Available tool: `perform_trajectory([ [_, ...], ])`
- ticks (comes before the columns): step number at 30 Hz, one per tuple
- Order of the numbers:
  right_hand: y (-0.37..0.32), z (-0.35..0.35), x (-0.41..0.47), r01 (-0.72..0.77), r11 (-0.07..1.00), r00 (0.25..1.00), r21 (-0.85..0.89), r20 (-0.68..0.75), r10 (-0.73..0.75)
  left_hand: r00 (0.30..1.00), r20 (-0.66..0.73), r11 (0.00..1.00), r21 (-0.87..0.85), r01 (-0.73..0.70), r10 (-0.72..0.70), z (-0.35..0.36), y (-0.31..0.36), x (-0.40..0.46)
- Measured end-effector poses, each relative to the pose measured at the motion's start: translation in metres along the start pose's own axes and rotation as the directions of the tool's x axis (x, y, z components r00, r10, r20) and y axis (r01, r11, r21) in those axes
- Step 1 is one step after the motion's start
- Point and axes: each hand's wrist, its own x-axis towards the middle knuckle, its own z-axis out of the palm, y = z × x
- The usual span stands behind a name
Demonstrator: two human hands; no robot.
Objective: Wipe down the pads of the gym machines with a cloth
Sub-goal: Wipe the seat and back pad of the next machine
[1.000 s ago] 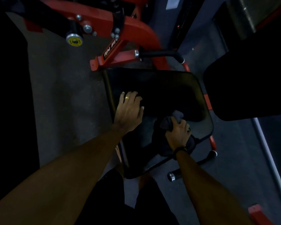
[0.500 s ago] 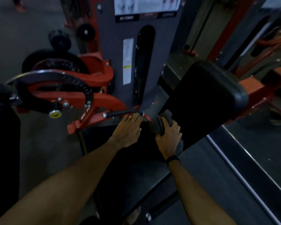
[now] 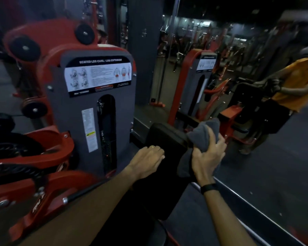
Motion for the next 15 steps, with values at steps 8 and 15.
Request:
perform_trajectory([
  [8,0.02,0.044,0.035,0.521,0.729,0.738,-0.444,0.664,-0.123,0.931,-0.213,0.917,-0.337,0.215,-0.297,-0.008,-0.031,0.059],
  [15,-0.001,0.143,0.048,0.681,0.499,0.672,-0.535,0.728,-0.137,0.872,-0.366,0.895,-0.418,0.158,-0.325,0.014,-0.111,0.062],
])
